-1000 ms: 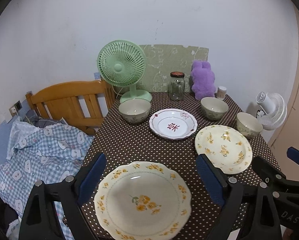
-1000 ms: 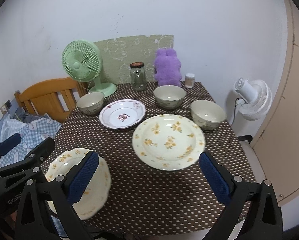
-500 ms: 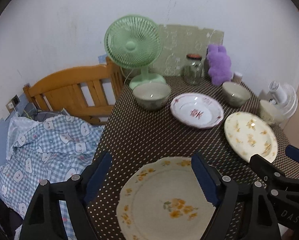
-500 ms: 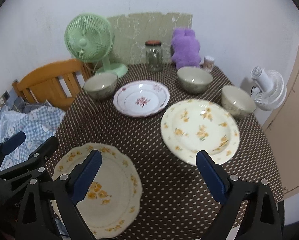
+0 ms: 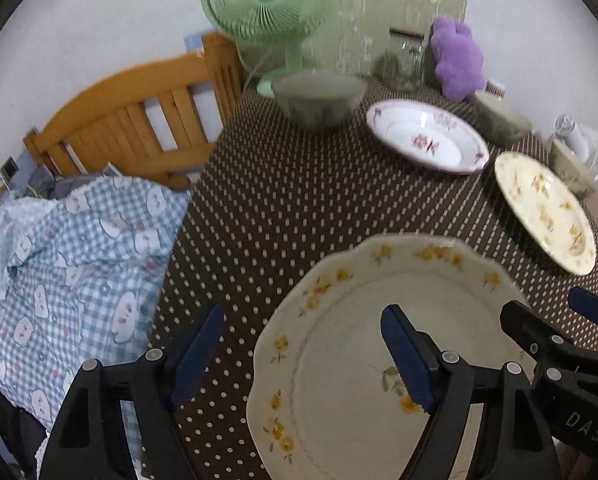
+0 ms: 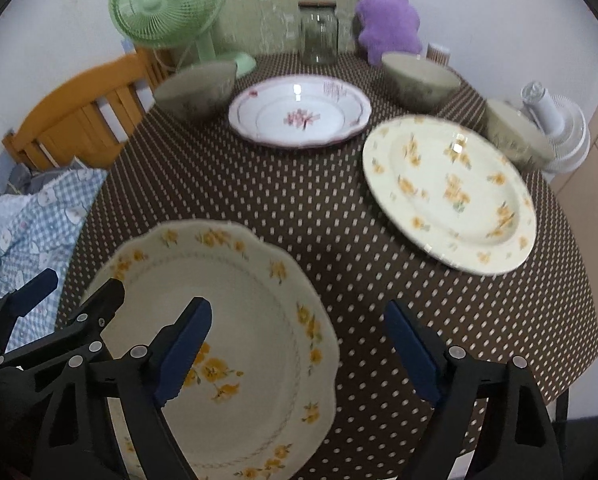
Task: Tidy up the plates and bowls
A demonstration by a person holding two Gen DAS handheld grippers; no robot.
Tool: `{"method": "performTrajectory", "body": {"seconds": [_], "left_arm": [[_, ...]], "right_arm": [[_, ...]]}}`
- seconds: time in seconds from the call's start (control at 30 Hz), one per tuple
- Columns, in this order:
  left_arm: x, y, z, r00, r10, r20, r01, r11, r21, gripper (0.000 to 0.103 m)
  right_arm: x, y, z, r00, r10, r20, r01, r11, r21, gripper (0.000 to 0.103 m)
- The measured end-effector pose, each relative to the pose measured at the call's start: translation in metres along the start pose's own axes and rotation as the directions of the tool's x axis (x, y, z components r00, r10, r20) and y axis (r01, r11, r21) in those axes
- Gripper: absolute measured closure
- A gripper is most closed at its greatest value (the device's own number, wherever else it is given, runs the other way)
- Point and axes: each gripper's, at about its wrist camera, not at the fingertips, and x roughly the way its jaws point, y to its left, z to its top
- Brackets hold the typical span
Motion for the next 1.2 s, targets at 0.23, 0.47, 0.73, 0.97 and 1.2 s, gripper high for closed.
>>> {"method": "performTrajectory", "body": {"seconds": [0.23,0.47,0.73,0.97,1.2], "left_arm": [[0.024,-0.001,-0.005,0.996,-0.04,-0.078,0.042,0.999,0.018,0.025],[0.034,-0.003,-0.008,0.989,-0.072,-0.126,0.077,0.997,0.032,0.03],[0.037,-0.003,-0.008,0.988,-0.07,-0.138,0.075,0.997,0.033,0.03],[0.037,-0.004,0.001,0.988,-0.057,-0.145,0.06,0.998,0.016,0.03],[0.048,-0.007,0.014,0.986,-0.055,-0.158,0.055,0.998,-0.005,0.03]], "right_arm": [[0.03,0.006,-0.01,0.995,-0.011,-0.104,0.014,1.0,0.028,0.026],[0.046,0.011,-0.013,0.986,-0.025,-0.162,0.033,0.998,0.048,0.037],[0.049,0.009,-0.013,0.985,-0.019,-0.172,0.03,0.997,0.064,0.038],[0.05,0.01,-0.001,0.984,-0.006,-0.178,0.018,0.998,0.067,0.038],[0.059,0.002,0.019,0.983,-0.001,-0.184,0.015,0.997,0.07,0.038]]}}
